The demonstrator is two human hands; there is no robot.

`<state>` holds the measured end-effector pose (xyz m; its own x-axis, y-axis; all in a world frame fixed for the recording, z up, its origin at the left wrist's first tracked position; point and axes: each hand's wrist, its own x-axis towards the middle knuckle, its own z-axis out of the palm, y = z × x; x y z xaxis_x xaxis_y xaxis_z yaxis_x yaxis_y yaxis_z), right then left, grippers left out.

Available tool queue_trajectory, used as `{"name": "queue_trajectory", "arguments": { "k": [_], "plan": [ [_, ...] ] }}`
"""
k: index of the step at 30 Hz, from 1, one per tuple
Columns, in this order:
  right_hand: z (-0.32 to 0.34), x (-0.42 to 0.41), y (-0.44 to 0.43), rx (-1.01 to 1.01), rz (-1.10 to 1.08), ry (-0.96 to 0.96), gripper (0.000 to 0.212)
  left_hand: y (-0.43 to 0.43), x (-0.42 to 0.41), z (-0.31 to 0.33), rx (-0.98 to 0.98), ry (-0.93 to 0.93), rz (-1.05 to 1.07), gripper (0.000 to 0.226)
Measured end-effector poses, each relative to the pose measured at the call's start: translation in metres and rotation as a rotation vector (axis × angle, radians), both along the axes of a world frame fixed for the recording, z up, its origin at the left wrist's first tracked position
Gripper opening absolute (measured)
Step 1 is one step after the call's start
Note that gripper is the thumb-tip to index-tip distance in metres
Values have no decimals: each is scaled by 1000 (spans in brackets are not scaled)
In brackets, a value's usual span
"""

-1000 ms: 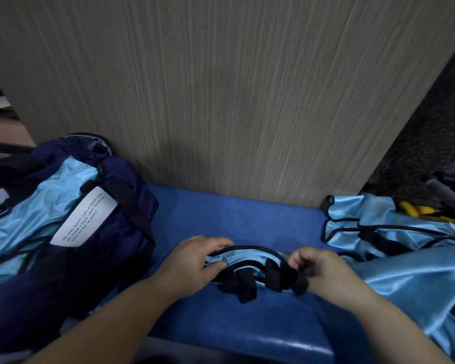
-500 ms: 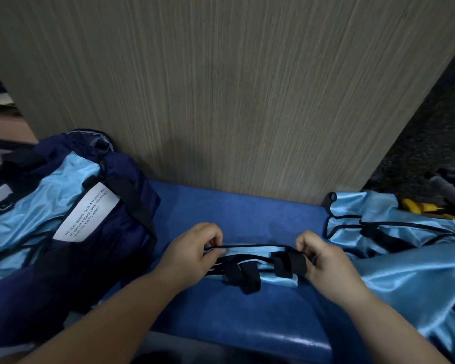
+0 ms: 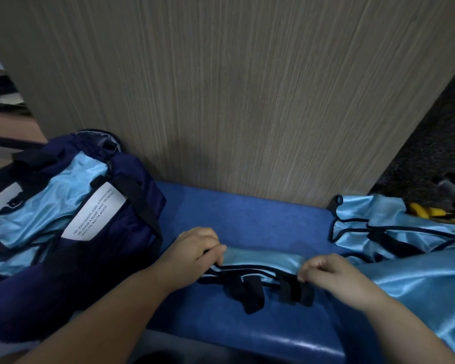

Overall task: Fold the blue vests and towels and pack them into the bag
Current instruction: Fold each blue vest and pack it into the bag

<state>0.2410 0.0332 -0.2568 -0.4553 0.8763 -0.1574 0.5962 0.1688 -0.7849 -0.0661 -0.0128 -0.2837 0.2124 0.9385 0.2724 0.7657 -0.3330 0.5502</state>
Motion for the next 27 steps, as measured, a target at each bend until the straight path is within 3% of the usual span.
{"name": "queue_trajectory", "arguments": {
  "k": [3,6,8,10,15,17,19,24,27],
  "plan": [
    [-1,-5,1,100,-138,-207,53,3,3,-3,-16,16,113,41],
    [-5,-9,1,201,-189,-424,50,2,3,-3,-68,27,220,33],
    [-2,-10,-3,163,-207,-394,37,-2,0,0,-198,69,261,41],
    [-4,-10,-5,128,-202,-376,41,-6,0,3,-284,142,274,49],
    [3,-17,-9,152,-53,-379,46,-14,7,15,-292,249,275,45],
    [9,-20,-10,283,29,-500,44,-17,7,20,-318,180,243,44],
    [10,-28,-13,306,5,-500,46,-20,5,26,-348,67,208,40],
    [0,-48,-12,107,-275,-151,25,-29,-13,46,-275,-298,148,28],
    [14,-73,-11,86,-294,-43,12,-40,-33,68,-216,-488,138,20]
  ]
}}
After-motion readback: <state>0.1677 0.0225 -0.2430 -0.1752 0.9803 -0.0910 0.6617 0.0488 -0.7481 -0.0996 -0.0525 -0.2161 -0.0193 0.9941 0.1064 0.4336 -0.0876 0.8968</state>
